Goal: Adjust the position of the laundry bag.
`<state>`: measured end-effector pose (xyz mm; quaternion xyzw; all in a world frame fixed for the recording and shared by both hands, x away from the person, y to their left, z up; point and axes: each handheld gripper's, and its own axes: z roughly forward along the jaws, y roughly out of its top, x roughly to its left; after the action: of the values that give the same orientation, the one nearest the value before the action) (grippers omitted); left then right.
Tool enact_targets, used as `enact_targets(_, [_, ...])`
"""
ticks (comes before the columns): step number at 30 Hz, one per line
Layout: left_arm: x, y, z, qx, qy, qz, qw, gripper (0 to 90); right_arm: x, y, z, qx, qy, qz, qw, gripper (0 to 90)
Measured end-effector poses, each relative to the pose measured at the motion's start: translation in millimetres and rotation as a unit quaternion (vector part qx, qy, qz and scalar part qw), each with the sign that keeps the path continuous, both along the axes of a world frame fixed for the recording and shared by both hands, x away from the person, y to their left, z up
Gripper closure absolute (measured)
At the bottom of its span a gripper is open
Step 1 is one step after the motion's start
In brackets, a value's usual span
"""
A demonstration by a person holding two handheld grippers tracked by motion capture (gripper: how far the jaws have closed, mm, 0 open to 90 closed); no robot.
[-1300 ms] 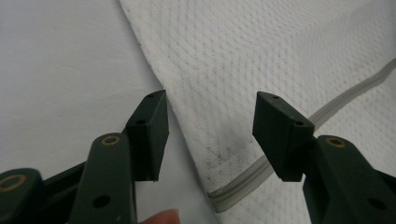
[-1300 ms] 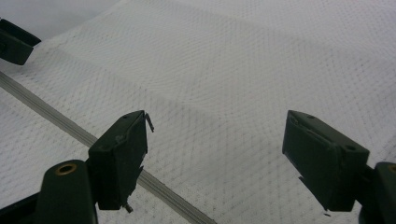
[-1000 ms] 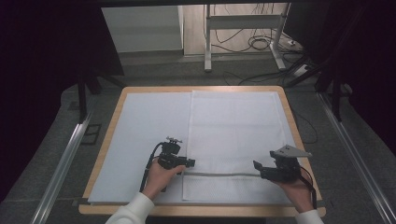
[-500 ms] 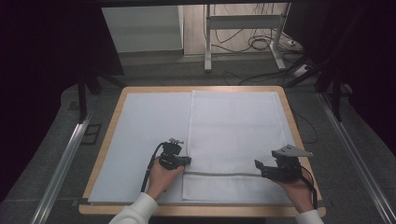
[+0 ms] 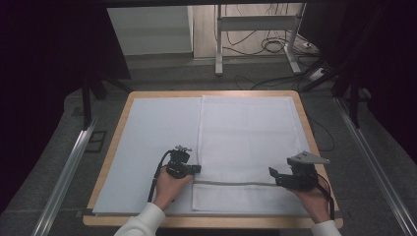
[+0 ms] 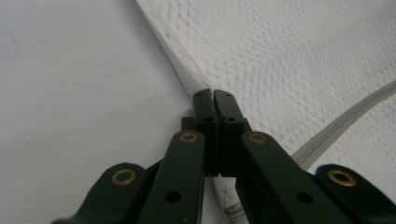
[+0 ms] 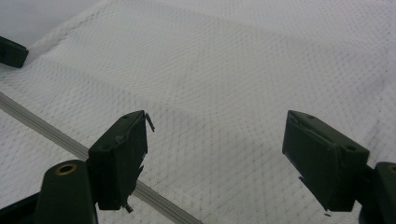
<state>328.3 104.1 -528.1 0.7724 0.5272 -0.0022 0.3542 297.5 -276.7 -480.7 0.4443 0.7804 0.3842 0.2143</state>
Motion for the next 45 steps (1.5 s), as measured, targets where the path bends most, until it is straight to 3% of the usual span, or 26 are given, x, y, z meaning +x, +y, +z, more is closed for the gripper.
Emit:
enact_targets(7, [0.6,1.8,0.0,-0.008,0.001,-0.002,1.0000,89.8,4.5,5.1,-1.7,-0.004,0.017,0.003,0.9998,21.6])
enact_targets(16, [0.2,4.7,3.7,-0.022,-0.002,-0.004,0.9998,89.8,22.2,23.7,17.5,0.013,0.035,-0.006,0.9993,21.8])
enact_targets(20, [-0.1,6.2,5.0,-0.029,-0.004,-0.003,0.9996,89.8,24.6,25.9,13.3,0.012,0.038,-0.002,0.9992,21.8])
enact_targets(30, [0.1,7.5,5.7,-0.033,-0.004,-0.003,0.9995,89.8,28.0,13.6,6.4,0.006,0.048,-0.001,0.9988,21.6])
enact_targets(38, [-1.1,6.8,6.2,-0.033,-0.009,0.002,0.9994,89.8,33.2,-16.2,5.5,0.013,0.057,-0.013,0.9982,20.6])
enact_targets(45, [-1.7,7.1,6.8,-0.033,-0.009,0.001,0.9994,89.8,34.9,-27.3,3.6,0.008,0.064,-0.016,0.9978,19.3])
